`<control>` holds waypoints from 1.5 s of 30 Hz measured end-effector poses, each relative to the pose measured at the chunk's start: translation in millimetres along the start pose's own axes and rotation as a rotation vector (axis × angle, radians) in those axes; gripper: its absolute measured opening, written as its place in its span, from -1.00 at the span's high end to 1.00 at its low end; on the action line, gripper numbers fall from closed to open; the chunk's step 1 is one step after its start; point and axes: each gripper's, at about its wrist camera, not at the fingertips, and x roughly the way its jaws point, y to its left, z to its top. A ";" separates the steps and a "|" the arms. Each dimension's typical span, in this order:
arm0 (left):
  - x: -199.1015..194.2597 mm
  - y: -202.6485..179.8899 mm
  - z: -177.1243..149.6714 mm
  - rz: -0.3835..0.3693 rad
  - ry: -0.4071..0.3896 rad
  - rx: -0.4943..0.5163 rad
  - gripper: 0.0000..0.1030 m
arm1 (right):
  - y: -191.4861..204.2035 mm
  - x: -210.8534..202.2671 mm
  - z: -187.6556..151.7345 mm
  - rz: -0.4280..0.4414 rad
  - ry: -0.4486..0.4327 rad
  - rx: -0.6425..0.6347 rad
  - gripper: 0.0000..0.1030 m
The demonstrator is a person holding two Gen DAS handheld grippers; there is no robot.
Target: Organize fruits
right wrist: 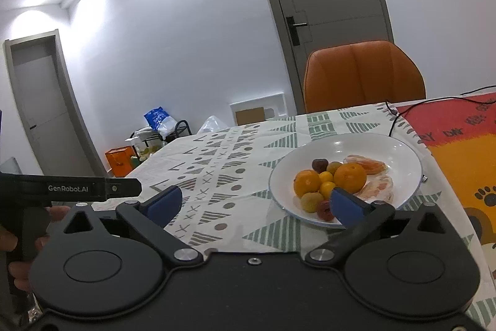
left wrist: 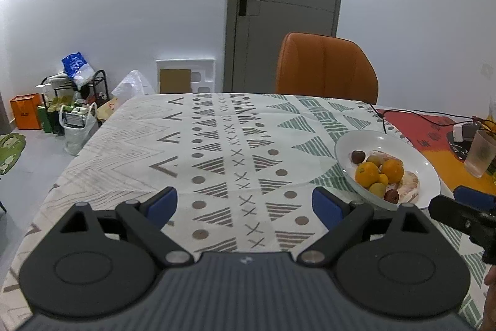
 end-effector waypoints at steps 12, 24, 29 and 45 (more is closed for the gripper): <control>-36.3 15.7 -10.5 0.018 -0.037 -0.016 -0.98 | 21.5 -21.0 -1.0 0.006 0.000 -0.021 -1.00; -64.1 24.6 -22.4 0.025 -0.054 -0.030 -1.00 | 34.1 -39.3 -6.1 0.003 0.012 -0.033 -1.00; -70.3 27.1 -26.2 0.028 -0.054 -0.028 -1.00 | 37.8 -45.8 -8.9 0.017 0.012 -0.040 -1.00; -74.5 38.3 -38.8 0.055 -0.031 -0.036 -1.00 | 46.1 -48.1 -16.6 0.056 0.029 -0.046 -1.00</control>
